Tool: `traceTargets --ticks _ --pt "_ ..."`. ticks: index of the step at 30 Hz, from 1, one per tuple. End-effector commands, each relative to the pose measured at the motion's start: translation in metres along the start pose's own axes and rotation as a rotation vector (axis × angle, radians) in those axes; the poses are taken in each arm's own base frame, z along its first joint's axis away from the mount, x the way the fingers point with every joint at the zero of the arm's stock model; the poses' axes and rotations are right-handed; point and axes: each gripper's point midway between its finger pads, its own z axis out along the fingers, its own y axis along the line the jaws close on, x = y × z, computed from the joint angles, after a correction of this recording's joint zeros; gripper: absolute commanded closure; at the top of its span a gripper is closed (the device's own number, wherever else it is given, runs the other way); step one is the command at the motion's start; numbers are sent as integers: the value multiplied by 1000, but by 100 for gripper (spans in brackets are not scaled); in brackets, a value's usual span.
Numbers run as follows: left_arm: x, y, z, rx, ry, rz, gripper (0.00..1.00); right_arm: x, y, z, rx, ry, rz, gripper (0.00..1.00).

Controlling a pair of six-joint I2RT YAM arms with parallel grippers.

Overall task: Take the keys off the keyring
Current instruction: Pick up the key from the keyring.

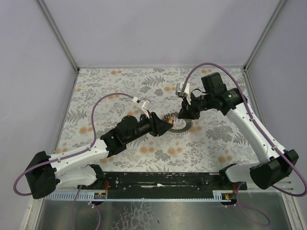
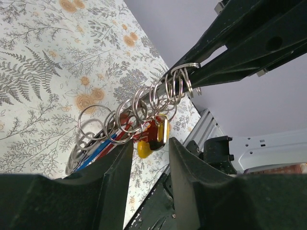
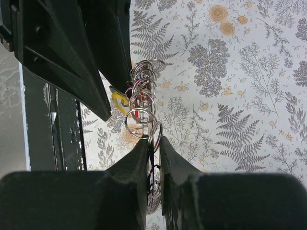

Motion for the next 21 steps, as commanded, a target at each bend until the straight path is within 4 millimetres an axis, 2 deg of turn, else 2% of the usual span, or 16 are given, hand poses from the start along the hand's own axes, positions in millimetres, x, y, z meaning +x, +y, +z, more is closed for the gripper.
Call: traceTargets --ticks 1,7,13,18,21 --pt "-30 -20 3 38 -92 42 65 -13 6 -6 1 -54 -31 100" --pt "-29 -25 5 51 -68 42 79 -8 1 -4 21 -36 -29 100" --pt "-21 -10 5 -19 -32 47 100 -6 1 -5 26 -31 -32 100" --pt "-14 0 3 -68 4 50 100 -5 -1 -5 38 -21 -41 100" --pt "-13 -3 0 -48 4 40 100 -5 -2 -5 40 -20 -41 100"
